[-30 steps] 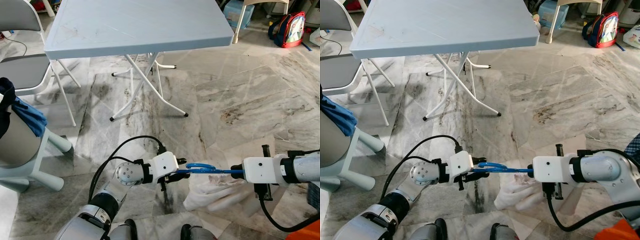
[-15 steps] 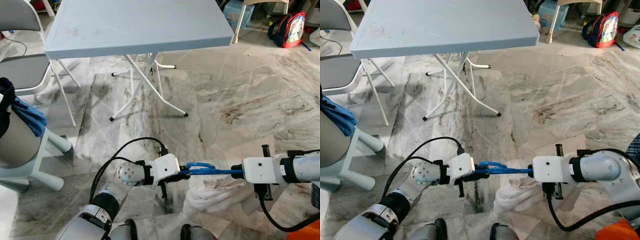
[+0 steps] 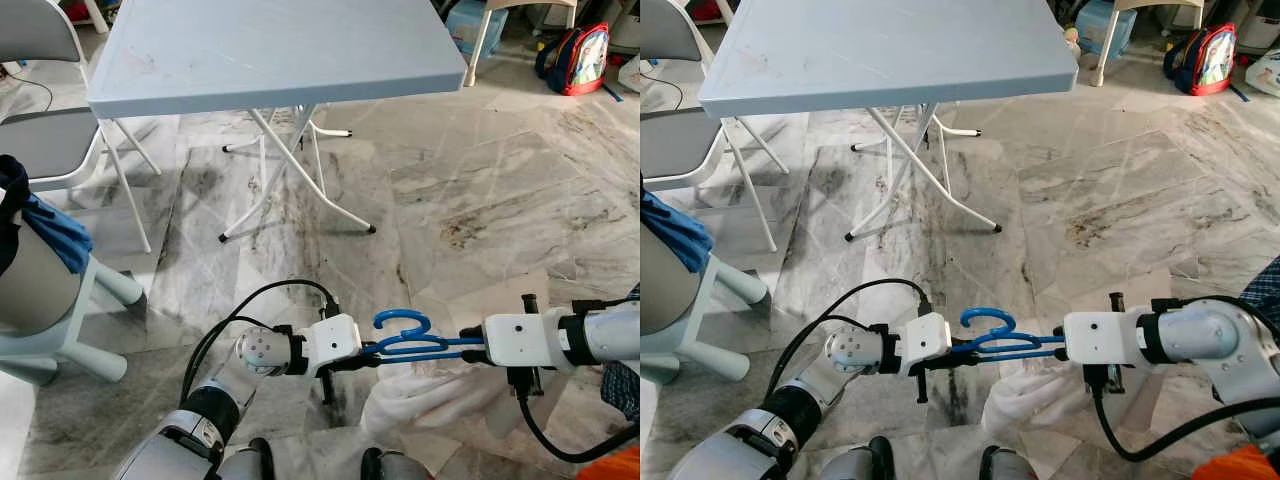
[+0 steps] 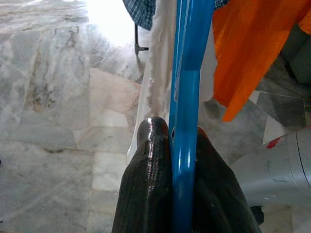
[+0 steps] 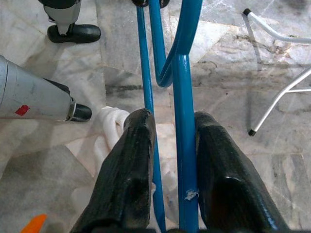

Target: Hang hanger

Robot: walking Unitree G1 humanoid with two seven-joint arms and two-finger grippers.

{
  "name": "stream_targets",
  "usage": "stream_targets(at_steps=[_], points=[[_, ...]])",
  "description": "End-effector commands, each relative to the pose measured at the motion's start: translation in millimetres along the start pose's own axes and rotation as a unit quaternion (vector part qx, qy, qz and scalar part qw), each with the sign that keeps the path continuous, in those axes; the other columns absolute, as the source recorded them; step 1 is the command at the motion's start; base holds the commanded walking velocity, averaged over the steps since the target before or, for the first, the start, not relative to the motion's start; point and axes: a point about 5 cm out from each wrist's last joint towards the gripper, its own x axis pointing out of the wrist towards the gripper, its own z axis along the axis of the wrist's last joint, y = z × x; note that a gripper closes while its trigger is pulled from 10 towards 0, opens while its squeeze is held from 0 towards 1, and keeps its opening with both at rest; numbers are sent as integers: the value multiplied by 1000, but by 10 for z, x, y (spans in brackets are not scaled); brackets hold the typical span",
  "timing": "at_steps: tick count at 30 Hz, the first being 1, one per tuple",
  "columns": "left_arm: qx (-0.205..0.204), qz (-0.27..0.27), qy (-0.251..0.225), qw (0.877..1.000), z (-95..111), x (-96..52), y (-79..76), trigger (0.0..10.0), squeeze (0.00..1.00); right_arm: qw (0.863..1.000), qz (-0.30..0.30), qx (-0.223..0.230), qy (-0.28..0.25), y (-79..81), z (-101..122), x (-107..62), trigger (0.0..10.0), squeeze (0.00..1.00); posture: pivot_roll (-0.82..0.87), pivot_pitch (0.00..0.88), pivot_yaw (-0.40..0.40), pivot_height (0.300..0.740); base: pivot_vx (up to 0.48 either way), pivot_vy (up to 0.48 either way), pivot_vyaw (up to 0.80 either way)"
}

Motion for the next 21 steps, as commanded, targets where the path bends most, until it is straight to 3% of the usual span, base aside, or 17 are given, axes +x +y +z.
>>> stream_targets(at_steps=[1, 10, 14, 16, 21], points=[[-17, 11, -1, 1000, -49, -20, -24, 0, 0, 1000, 26, -2, -8, 41, 14, 37, 10000, 1000, -110, 243, 6, 740, 0, 0, 0], [-30, 52, -8, 998, -92, -50, -28, 0, 0, 999, -34, -21, -12, -138, 20, 43, 10000, 1000, -104, 239, -1, 740, 0, 0, 0], [-44, 90, -17, 995, -143, -91, -51, 0, 0, 993, -118, -5, 12, -289, -68, 51, 10000, 1000, -99, 239, -5, 740, 0, 0, 0], [-46, 92, -18, 995, -149, -99, -52, 0, 0, 992, -128, -3, 15, -299, -82, 56, 10000, 1000, -99, 239, -5, 740, 0, 0, 0], [-49, 121, -18, 991, -195, -173, -39, 0, 0, 969, -242, 36, 41, -423, -215, 102, 10000, 1000, -93, 238, -2, 740, 0, 0, 0]])
